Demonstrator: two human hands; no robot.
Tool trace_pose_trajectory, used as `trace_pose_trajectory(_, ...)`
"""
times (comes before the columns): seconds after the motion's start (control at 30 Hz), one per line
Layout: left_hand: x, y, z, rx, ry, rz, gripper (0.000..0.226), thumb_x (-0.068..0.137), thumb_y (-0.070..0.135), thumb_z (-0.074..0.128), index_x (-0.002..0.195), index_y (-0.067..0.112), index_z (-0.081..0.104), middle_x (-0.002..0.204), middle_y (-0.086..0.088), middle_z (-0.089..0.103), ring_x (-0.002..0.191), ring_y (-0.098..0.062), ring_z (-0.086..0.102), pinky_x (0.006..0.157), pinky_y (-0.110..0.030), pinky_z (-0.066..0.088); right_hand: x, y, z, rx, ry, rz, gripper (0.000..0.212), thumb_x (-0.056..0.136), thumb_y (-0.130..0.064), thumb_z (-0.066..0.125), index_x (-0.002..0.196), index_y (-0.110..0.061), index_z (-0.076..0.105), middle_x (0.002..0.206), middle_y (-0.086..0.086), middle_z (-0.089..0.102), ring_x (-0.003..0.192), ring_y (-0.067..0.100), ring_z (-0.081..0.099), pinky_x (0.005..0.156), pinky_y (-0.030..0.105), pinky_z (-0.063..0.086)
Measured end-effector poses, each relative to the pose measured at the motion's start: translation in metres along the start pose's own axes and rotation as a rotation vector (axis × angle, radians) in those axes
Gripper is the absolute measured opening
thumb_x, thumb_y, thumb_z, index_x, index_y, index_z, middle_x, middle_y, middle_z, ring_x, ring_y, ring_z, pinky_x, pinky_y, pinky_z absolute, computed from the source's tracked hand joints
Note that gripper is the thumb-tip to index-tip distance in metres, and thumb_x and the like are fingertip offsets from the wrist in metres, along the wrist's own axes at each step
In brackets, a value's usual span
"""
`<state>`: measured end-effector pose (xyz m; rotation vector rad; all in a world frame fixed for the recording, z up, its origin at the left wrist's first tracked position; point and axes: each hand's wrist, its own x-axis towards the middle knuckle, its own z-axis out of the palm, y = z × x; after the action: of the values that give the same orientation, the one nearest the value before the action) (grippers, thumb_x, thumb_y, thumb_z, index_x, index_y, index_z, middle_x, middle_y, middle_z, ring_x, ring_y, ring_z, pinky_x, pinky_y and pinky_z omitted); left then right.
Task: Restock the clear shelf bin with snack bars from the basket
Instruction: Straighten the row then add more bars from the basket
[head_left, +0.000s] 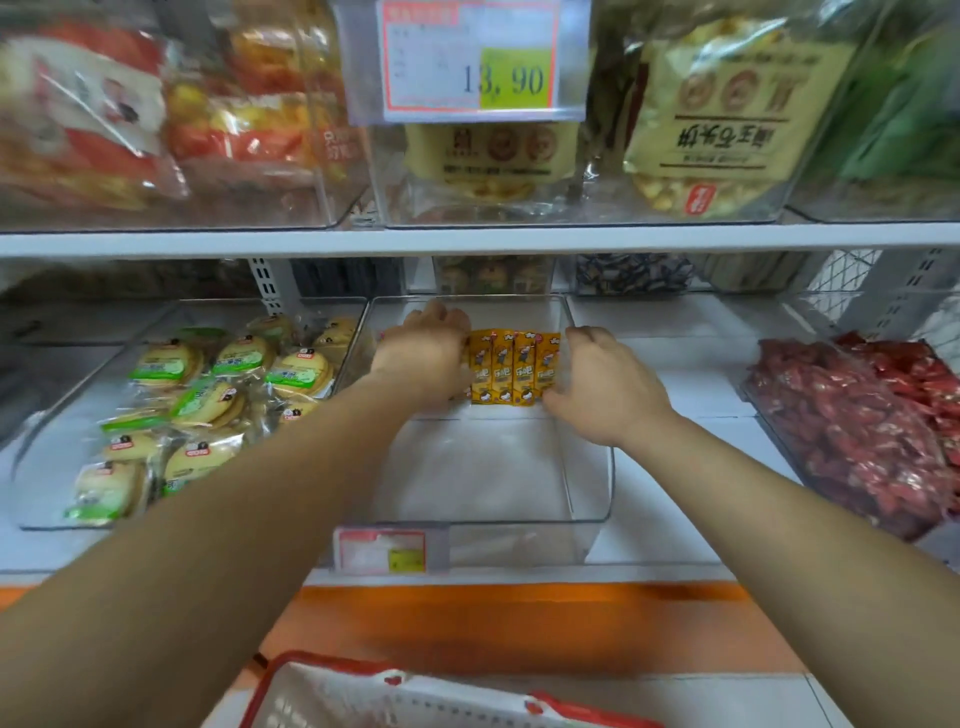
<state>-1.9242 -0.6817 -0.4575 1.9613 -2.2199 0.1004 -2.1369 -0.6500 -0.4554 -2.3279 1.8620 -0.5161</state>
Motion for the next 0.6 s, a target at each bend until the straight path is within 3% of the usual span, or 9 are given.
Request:
trace_pose_trajectory(0.07, -0.035, 0.001, -0.023, -0.138, -0.040, 0.033, 0.051, 0.088, 0.041, 0.071, 0.134, 0.024, 0.056, 0.133, -0.005, 0.053, 0.118, -0.028, 0.056, 0.095, -0.036, 0.049, -0.010, -0.013, -0.011, -0.128, 0.008, -0.019, 0.064, 0.082, -0.042, 0.067, 0.135, -0.013, 0.045, 0.134, 0.011, 0.050, 0.122, 0.036, 0.049, 0.087, 0.043, 0.049)
trace_pose_trajectory(0.13, -0.086, -0.002, -0.043, -0.249, -0.082, 0.087, 0.046, 0.089, 0.040, 0.073, 0.131, 0.025, 0.058, 0.123, 0.002, 0.058, 0.111, -0.021, 0.059, 0.083, -0.026, 0.044, -0.026, -0.032, -0.022, -0.137, 0.036, -0.070, 0.063, 0.082, -0.042, 0.068, 0.135, -0.015, 0.049, 0.132, 0.012, 0.052, 0.122, 0.036, 0.049, 0.093, 0.043, 0.049)
trace_pose_trajectory(0.23, -0.175, -0.013, -0.058, -0.375, -0.130, 0.116, 0.036, 0.089, 0.039, 0.075, 0.120, 0.032, 0.060, 0.104, 0.017, 0.062, 0.088, -0.003, 0.063, 0.066, -0.017, 0.047, -0.065, -0.062, -0.026, -0.019, 0.058, -0.193, 0.051, 0.082, -0.040, 0.067, 0.129, -0.021, 0.058, 0.126, 0.005, 0.057, 0.117, 0.031, 0.054, 0.090, 0.040, 0.048)
trace_pose_trajectory(0.33, -0.249, -0.029, -0.044, -0.381, -0.242, 0.111, 0.025, 0.089, 0.039, 0.075, 0.110, 0.032, 0.064, 0.100, 0.018, 0.063, 0.084, -0.002, 0.065, 0.070, -0.024, 0.055, -0.121, -0.085, -0.013, 0.070, 0.005, -0.369, 0.030, 0.083, -0.040, 0.065, 0.110, -0.027, 0.065, 0.112, -0.005, 0.061, 0.104, 0.020, 0.059, 0.080, 0.037, 0.050)
trace_pose_trajectory(0.43, -0.294, -0.038, -0.005, -0.302, -0.413, 0.077, 0.026, 0.093, 0.039, 0.072, 0.114, 0.025, 0.066, 0.110, 0.008, 0.064, 0.090, -0.010, 0.061, 0.077, -0.027, 0.050, -0.171, -0.091, 0.021, 0.071, -0.213, -0.466, 0.015, 0.083, -0.039, 0.062, 0.095, -0.032, 0.064, 0.099, -0.010, 0.064, 0.092, 0.016, 0.060, 0.072, 0.034, 0.050)
trace_pose_trajectory(0.6, -0.332, -0.032, 0.072, -0.083, -0.792, -0.034, 0.041, 0.100, 0.040, 0.059, 0.134, 0.017, 0.058, 0.136, -0.005, 0.059, 0.125, -0.024, 0.055, 0.101, -0.034, 0.046, -0.228, -0.063, 0.114, 0.007, -0.704, -0.371, 0.018, 0.089, -0.031, 0.062, 0.104, -0.023, 0.068, 0.105, -0.001, 0.069, 0.097, 0.022, 0.063, 0.080, 0.037, 0.052)
